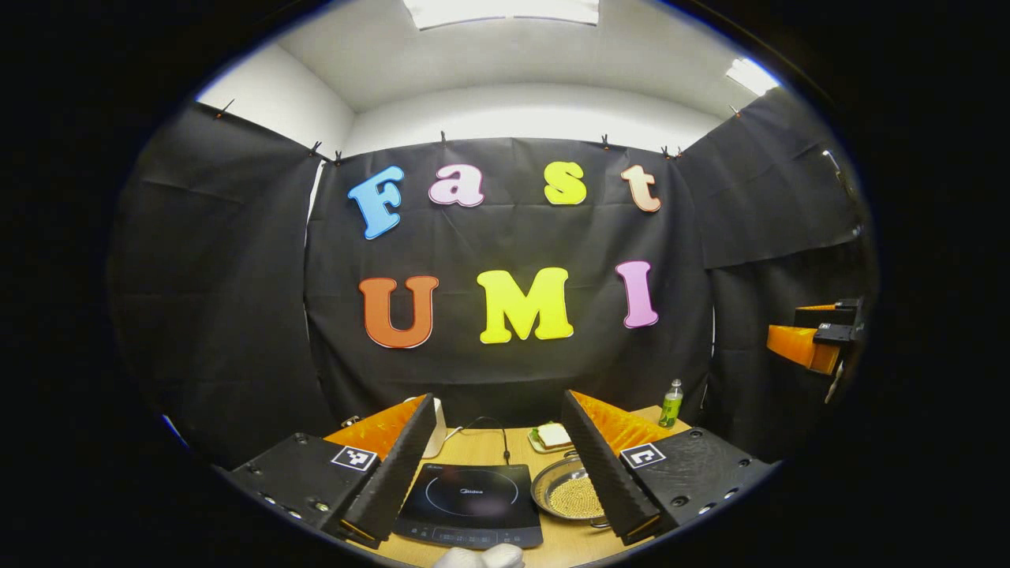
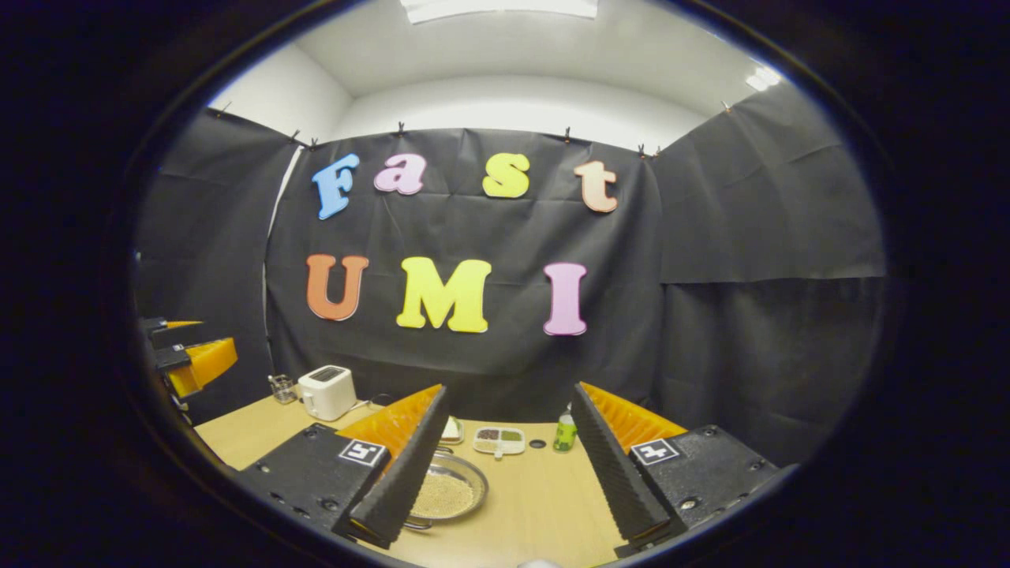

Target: First push the handle of the pot to place it horizontally, then grasp the pot with both hands and set it on the induction cooktop.

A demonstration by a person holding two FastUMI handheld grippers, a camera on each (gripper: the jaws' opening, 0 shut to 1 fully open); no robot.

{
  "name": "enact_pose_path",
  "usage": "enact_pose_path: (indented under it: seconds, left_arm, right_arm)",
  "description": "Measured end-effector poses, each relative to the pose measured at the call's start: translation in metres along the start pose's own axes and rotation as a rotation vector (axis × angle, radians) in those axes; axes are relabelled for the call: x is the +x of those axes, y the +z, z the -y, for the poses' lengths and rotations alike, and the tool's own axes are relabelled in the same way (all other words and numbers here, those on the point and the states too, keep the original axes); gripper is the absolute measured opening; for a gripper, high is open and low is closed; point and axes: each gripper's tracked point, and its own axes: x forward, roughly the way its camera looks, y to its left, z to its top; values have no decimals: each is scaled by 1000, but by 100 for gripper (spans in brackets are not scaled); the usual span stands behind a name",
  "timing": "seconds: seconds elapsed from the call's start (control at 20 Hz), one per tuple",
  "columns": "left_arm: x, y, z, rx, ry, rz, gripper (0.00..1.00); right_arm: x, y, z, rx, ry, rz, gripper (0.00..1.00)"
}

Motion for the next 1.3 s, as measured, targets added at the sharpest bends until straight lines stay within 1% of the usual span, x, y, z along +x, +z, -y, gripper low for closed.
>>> enact_pose_path:
  seconds: [0.05,0.1,0.25,0.3,0.35,0.4,0.45,0.55,0.7,0.8,0.85,0.9,1.1,1.15,1.2,1.3]
  left_arm:
    - [0,-2,-2,-1,6,-2,96]
    - [0,-4,-4,-5,15,-3,96]
    - [-1,-11,-12,-22,43,-15,96]
    - [-1,-13,-14,-27,50,-16,96]
    - [-2,-16,-15,-28,57,-21,96]
    - [-3,-19,-20,-25,69,-27,96]
    - [-5,-22,-24,-26,82,-31,96]
    - [-8,-26,-32,-33,106,-38,96]
    - [-10,-39,-43,-42,138,-56,96]
    - [-13,-49,-50,-38,160,-73,96]
    - [-14,-53,-54,-36,168,-80,96]
    - [-14,-57,-55,-36,176,-87,96]
    - [-18,-69,-60,-47,192,-111,96]
    - [-18,-71,-61,-47,196,-117,96]
    - [-19,-72,-63,-48,199,-121,96]
    - [-19,-74,-66,-47,207,-124,96]
  right_arm:
    - [4,-1,-10,-6,40,-14,92]
    - [8,-8,-24,-16,89,-37,84]
    - [19,-35,-67,-40,265,-152,48]
    - [23,-43,-77,-42,297,-181,41]
    - [29,-55,-83,-43,311,-216,25]
    - [30,-66,-90,-37,331,-248,18]
    - [34,-80,-105,-20,365,-298,3]
    - [38,-106,-130,-1,431,-368,4]
    - [47,-158,-152,-15,484,-490,4]
    - [46,-194,-170,16,528,-592,4]
    - [48,-211,-177,26,535,-638,2]
    - [50,-227,-181,22,537,-672,4]
    - [54,-284,-196,10,536,-799,4]
    - [54,-295,-199,16,537,-828,1]
    - [54,-307,-202,16,532,-856,4]
    - [54,-330,-207,19,522,-906,4]
